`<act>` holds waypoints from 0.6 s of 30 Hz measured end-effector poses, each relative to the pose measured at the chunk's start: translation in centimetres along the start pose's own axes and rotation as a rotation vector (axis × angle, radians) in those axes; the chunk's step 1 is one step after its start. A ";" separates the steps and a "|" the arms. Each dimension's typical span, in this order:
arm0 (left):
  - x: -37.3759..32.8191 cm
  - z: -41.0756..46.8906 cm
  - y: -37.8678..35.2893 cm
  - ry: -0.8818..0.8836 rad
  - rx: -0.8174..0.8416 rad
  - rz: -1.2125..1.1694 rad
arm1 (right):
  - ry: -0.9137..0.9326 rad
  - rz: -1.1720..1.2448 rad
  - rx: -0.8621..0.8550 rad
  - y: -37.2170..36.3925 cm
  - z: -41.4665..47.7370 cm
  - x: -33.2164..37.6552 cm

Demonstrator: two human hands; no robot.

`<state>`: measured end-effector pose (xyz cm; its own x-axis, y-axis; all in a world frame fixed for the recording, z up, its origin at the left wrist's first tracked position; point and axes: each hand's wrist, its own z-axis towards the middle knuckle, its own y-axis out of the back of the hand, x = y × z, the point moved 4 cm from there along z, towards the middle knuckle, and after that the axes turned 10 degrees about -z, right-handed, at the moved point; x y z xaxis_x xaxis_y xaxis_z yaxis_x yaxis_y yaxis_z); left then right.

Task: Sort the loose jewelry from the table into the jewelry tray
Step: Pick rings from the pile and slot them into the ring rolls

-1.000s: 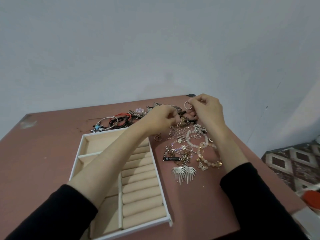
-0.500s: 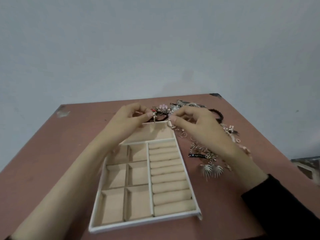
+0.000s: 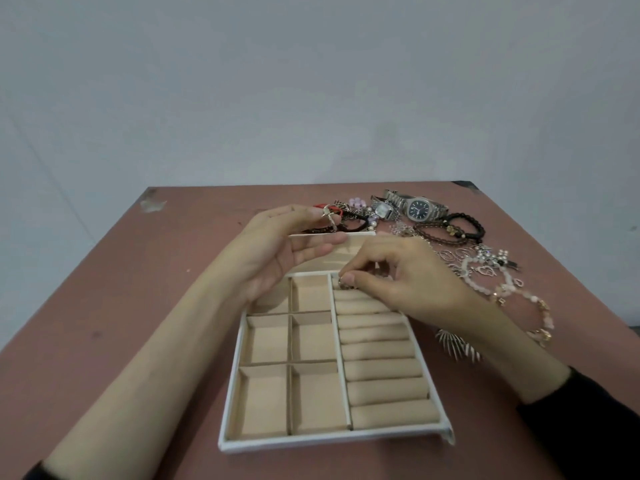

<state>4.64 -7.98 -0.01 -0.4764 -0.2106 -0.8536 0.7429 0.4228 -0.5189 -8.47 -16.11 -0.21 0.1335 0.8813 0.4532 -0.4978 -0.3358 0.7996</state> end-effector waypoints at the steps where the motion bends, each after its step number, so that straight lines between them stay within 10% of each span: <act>1: 0.0 0.0 0.0 0.014 -0.005 -0.017 | 0.019 -0.006 -0.002 -0.1 0.0 0.0; 18: -0.2 -0.2 0.3 -0.005 -0.064 -0.023 | 0.033 -0.050 0.025 0.5 -0.2 -0.3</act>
<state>4.80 -7.64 0.01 -0.4906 -0.2251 -0.8418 0.7002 0.4732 -0.5346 -8.95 -16.47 -0.01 0.1294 0.9075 0.3997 -0.4694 -0.2990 0.8308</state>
